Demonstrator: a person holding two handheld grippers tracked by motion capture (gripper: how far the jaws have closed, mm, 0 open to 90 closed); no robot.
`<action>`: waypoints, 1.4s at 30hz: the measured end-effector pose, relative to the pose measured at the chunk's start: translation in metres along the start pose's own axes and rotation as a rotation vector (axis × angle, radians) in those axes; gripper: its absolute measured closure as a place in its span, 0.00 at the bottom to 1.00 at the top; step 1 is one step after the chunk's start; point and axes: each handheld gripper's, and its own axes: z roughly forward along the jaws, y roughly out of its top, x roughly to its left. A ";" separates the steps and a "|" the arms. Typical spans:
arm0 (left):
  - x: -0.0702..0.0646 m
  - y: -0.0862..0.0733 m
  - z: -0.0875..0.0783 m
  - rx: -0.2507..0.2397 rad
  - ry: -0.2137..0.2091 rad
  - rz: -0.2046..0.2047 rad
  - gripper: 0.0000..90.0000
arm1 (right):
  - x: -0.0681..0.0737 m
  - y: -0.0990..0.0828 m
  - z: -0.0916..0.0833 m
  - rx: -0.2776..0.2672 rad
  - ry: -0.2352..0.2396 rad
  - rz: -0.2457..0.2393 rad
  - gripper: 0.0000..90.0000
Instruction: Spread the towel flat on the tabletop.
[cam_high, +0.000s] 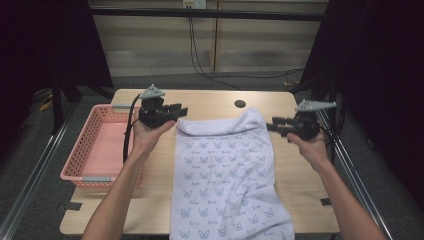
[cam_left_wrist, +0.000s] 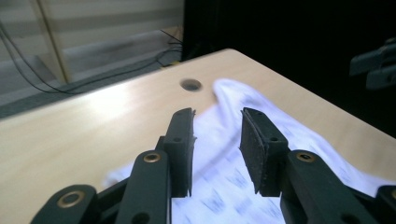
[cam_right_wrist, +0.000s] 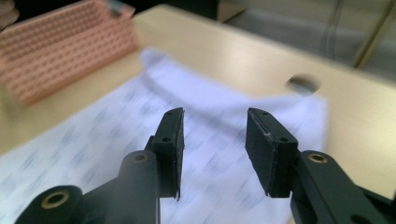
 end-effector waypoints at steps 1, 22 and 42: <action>-0.009 -0.010 -0.003 0.018 -0.034 0.010 0.73 | 0.007 -0.008 -0.003 0.007 0.005 -0.004 0.62; -0.081 -0.154 -0.008 0.384 -0.158 0.059 0.76 | 0.068 -0.130 -0.004 0.339 0.036 -0.017 0.93; -0.099 -0.175 -0.039 0.481 -0.299 0.061 0.98 | 0.081 -0.140 -0.041 0.287 0.134 -0.004 0.69</action>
